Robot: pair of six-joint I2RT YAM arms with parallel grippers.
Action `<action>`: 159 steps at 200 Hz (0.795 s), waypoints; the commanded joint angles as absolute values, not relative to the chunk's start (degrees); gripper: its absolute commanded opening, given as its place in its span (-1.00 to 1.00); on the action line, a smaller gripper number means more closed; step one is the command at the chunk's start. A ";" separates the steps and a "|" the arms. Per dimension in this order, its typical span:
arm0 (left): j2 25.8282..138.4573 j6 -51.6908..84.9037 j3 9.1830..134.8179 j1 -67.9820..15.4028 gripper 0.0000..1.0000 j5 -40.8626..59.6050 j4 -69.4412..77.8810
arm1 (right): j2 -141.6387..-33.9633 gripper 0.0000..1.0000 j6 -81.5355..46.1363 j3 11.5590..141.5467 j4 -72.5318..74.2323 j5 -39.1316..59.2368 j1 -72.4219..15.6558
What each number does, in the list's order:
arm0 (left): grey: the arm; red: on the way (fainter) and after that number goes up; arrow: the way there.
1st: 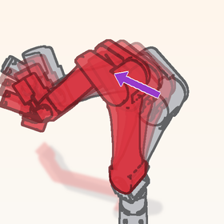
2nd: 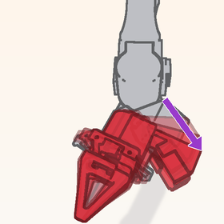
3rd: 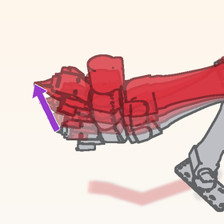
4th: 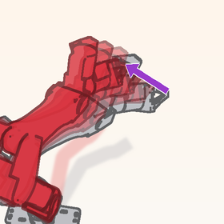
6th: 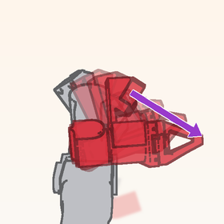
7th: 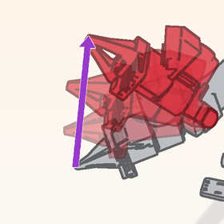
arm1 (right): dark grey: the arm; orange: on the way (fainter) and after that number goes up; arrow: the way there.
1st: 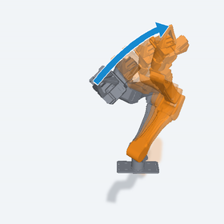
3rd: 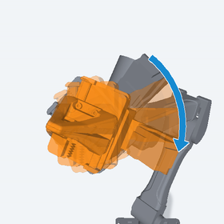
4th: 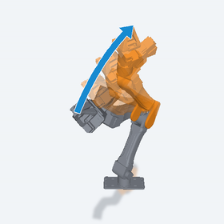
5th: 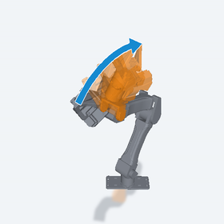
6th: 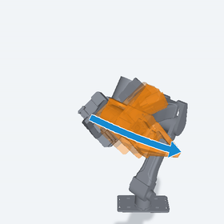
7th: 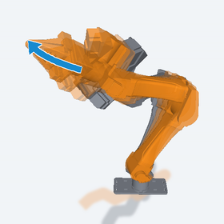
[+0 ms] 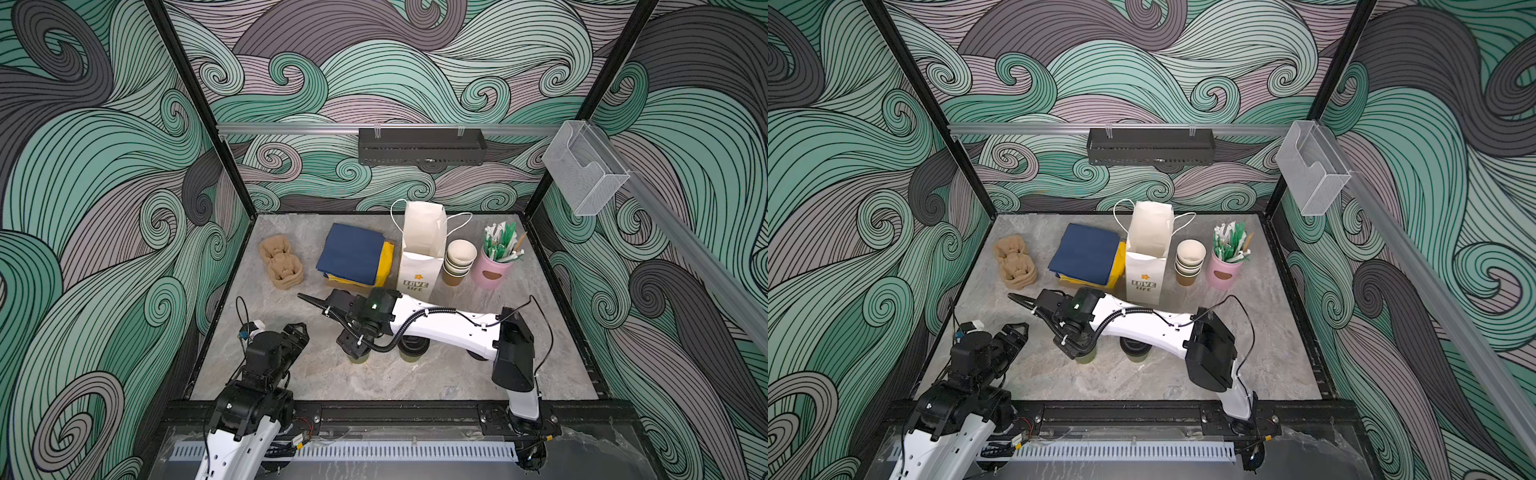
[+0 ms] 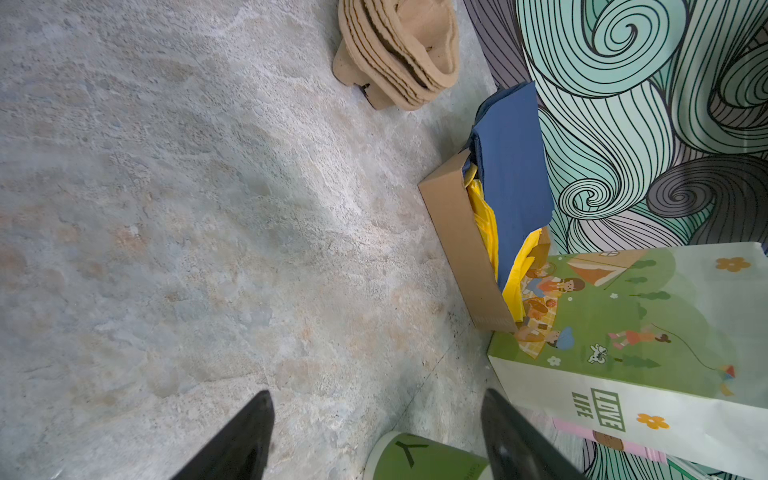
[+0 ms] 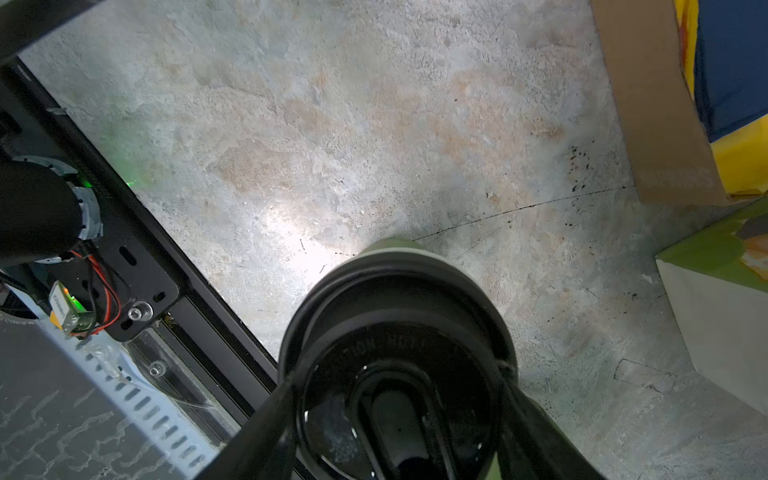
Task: Pack the takeout coffee
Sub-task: 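Lower the black lid onto the green cup rim with the right gripper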
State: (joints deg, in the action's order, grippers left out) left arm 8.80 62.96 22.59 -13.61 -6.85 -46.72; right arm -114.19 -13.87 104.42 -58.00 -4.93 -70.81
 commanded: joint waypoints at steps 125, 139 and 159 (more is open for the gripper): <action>10.07 61.18 24.87 -13.35 0.61 -6.51 -46.06 | -115.48 0.38 -13.27 101.98 -57.21 -3.92 -70.05; 10.42 60.71 25.11 -13.36 0.61 -6.59 -45.99 | -115.43 0.38 -13.11 102.04 -57.69 -4.13 -70.05; 10.87 60.47 25.22 -13.32 0.61 -6.09 -45.15 | -114.96 0.38 -12.75 102.77 -58.44 -4.70 -70.05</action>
State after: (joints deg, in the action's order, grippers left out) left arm 9.96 62.04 22.90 -13.61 -6.83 -46.50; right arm -114.50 -13.80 103.63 -56.34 -4.03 -70.39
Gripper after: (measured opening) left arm 0.805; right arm 0.692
